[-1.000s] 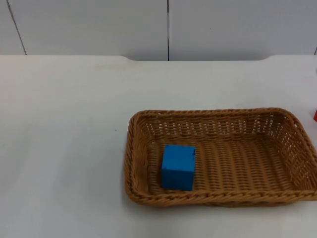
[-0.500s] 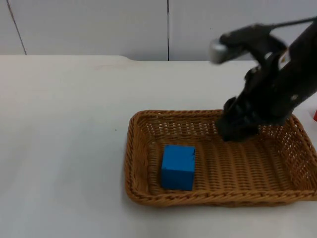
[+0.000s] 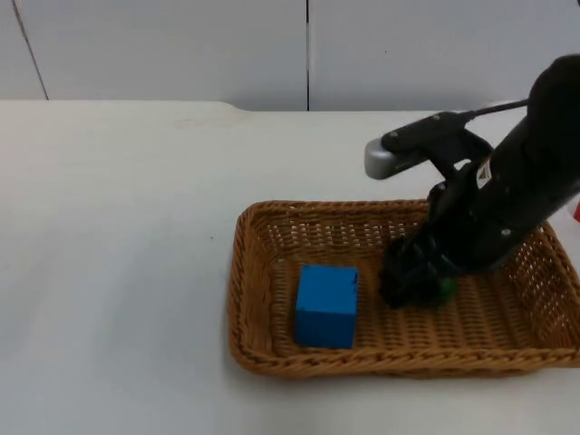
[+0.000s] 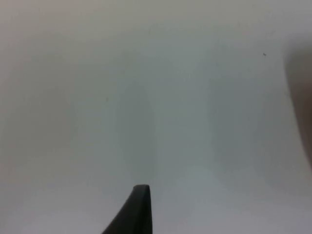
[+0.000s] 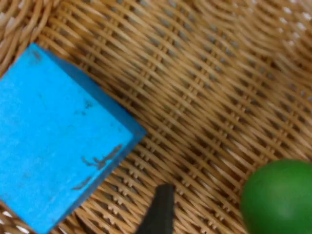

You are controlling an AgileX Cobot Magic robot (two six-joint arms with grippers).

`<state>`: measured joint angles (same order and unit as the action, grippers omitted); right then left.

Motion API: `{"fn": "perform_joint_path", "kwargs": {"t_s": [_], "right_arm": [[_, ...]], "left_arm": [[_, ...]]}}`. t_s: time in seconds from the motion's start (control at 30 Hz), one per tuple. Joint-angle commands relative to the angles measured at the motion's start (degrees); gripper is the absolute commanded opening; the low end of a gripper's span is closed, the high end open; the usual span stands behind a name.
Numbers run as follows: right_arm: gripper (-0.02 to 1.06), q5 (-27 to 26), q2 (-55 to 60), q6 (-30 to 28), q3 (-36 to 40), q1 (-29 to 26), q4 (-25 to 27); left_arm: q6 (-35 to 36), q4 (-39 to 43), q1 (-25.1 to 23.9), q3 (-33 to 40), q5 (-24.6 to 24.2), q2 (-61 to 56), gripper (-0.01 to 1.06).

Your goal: Place all geometric objects except the red cube into the basket.

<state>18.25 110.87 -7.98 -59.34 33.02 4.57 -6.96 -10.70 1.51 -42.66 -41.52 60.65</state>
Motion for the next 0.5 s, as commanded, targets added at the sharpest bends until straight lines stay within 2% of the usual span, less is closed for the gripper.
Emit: {"fn": "perform_joint_path", "kwargs": {"t_s": [0.0, 0.23, 0.47], "right_arm": [[0.84, 0.4, -3.9, 0.0, -0.3, 0.3, 0.0], [0.84, 3.5, -17.5, 0.0, -0.3, 0.3, -0.2], [0.84, 9.0, -36.7, 0.0, -0.3, 0.3, -0.2]], "left_arm": [[-0.1, -0.2, -0.2, 0.3, 0.3, -0.6, 1.05], [-0.1, -0.2, -0.2, 0.3, 0.3, -0.6, 1.05], [-0.2, -0.3, -0.2, 0.3, 0.3, -0.6, 1.05]]}}
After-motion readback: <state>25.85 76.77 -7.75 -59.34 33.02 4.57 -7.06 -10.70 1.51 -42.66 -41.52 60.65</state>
